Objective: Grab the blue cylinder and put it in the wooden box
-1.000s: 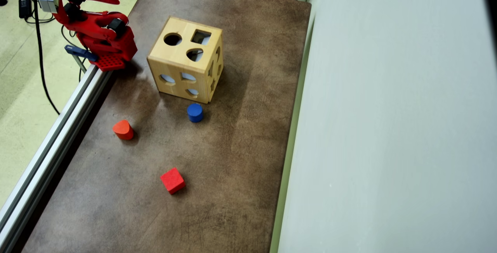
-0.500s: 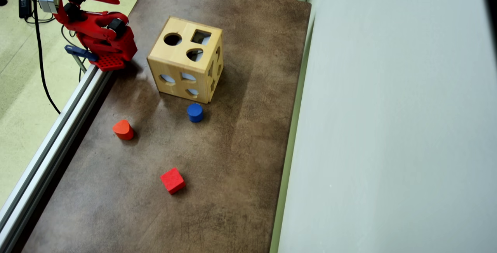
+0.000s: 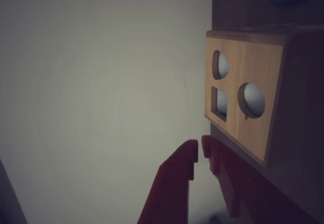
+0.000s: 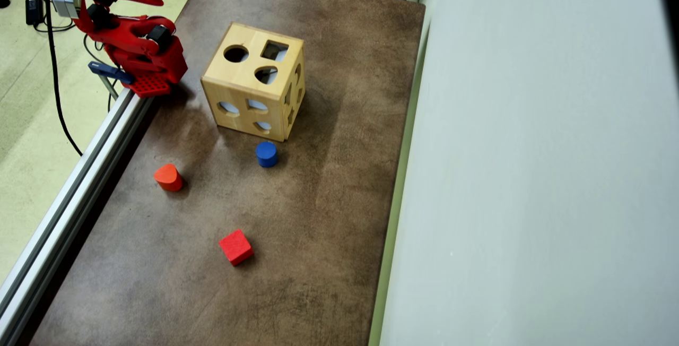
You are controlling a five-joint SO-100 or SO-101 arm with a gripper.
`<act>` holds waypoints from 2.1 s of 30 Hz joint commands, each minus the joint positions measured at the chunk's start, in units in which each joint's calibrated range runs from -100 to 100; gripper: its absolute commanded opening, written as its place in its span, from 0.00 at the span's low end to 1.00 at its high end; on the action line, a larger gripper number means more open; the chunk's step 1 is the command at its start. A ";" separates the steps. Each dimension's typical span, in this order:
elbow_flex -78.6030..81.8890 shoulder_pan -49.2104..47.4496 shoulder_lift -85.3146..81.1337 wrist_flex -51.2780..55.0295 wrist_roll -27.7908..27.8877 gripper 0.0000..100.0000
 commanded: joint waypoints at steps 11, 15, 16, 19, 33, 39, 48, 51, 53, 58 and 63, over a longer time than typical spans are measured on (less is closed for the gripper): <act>-0.25 0.43 14.53 -19.29 -0.15 0.03; -0.69 0.43 21.07 -20.82 -0.15 0.03; -0.69 0.43 22.18 -21.22 -0.15 0.03; -0.69 0.73 26.00 -22.27 -0.15 0.03; -0.69 9.94 60.05 -22.83 0.29 0.03; -0.69 12.32 74.24 -27.73 0.10 0.03; -0.60 12.91 85.45 -32.24 0.15 0.03; -0.69 12.91 89.78 -33.20 0.24 0.03; -0.69 12.91 92.49 -34.17 0.29 0.03; -0.69 12.91 95.55 -36.98 0.34 0.03; -0.69 12.91 95.81 -40.92 0.34 0.03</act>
